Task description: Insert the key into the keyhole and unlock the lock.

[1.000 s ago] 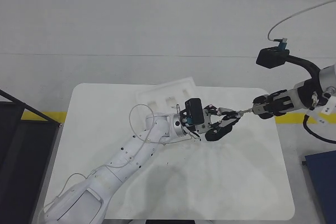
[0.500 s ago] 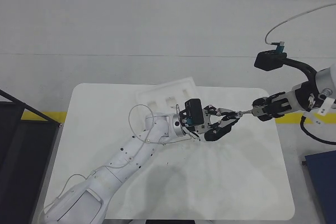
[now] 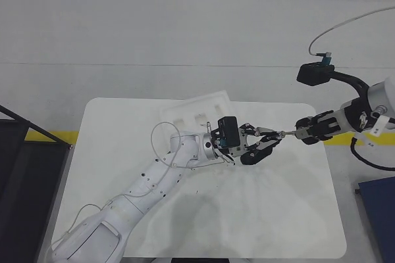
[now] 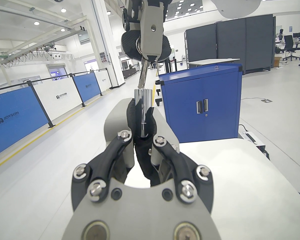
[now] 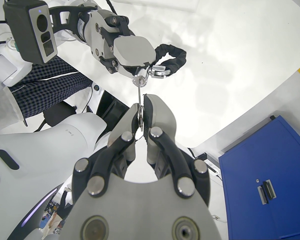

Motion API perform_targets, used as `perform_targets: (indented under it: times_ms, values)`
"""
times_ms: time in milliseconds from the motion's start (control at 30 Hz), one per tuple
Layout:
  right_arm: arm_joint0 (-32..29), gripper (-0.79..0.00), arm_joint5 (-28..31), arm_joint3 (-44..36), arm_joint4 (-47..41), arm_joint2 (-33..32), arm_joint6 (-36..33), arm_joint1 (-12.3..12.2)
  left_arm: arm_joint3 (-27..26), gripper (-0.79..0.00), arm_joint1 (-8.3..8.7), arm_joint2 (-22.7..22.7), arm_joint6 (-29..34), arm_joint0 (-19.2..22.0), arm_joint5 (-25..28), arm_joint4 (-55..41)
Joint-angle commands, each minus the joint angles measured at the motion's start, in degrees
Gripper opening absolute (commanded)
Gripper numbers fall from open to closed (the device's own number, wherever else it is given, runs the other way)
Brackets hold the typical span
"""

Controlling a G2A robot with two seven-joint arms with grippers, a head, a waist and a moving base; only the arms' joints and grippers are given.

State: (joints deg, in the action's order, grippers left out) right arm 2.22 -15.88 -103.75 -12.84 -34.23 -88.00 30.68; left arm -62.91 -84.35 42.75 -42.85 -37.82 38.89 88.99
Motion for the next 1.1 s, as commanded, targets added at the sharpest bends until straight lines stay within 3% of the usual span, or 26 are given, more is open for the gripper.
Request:
perform_targets:
  times_ms: [0, 567, 1067]
  values:
    - [0.2, -0.785, 0.0, 0.0, -0.1, 0.1, 0.0, -0.1, 0.0, -0.785, -0.01, 0.0, 0.0, 0.0, 0.0, 0.2]
    - [1.4, -0.785, -0.3, -0.5, -1.6, 2.0, 0.0, -0.7, -0.9, -0.785, 0.28, 0.9, 0.4, -0.4, 0.3, 2.2]
    - [4.2, -0.785, -0.4, 0.3, -4.4, 6.7, 0.0, -0.7, -2.8, -0.785, 1.74, 2.3, 0.9, 1.0, 3.4, 8.8]
